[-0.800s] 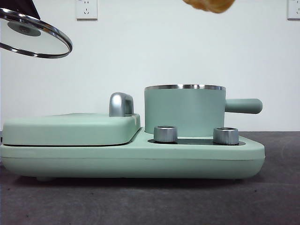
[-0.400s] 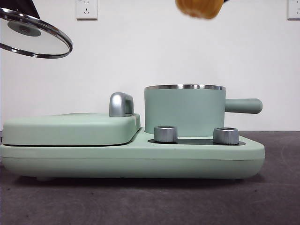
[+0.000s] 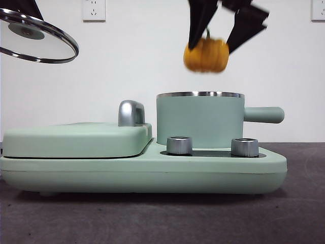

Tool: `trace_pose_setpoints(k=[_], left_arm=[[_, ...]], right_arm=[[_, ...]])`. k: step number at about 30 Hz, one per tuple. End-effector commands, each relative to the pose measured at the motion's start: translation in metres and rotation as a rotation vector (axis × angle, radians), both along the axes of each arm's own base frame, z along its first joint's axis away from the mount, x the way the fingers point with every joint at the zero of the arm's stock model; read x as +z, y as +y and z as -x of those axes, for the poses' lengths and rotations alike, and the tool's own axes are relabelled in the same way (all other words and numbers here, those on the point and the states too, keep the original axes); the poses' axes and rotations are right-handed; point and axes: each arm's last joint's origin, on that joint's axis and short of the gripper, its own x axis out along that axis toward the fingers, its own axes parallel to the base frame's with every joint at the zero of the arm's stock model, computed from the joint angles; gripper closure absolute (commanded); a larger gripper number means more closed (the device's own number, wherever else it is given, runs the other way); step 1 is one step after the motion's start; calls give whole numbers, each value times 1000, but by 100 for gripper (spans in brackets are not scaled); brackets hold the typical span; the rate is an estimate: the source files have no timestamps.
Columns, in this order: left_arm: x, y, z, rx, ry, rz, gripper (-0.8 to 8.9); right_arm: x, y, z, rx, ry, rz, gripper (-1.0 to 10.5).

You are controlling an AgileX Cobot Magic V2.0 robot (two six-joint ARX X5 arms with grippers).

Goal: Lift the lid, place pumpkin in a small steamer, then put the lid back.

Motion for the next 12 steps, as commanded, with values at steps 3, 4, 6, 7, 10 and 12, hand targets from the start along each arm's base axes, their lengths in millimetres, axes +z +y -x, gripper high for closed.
trace_pose_setpoints(k=[3,4,6,7,10,12], left_arm=[[7,-1,-2,0,-38,10,798],[7,-1,-2,0,-38,11,798],[7,-1,-2,0,-38,11,798],[7,-1,-2,0,-38,11,798],[7,-1,-2,0,-37,11,798],[7,-1,-2,0,-37,11,798]], right_arm=[[-16,12,-19,38,2,35,594],[-19,13,-21,41,3,37,594],[-26,16,-27,44,7,42,594],[-29,18,-29,44,8,43,594],[-41,22,-36,45,29,53,594],[-48,23,-40,46,48,62,594]])
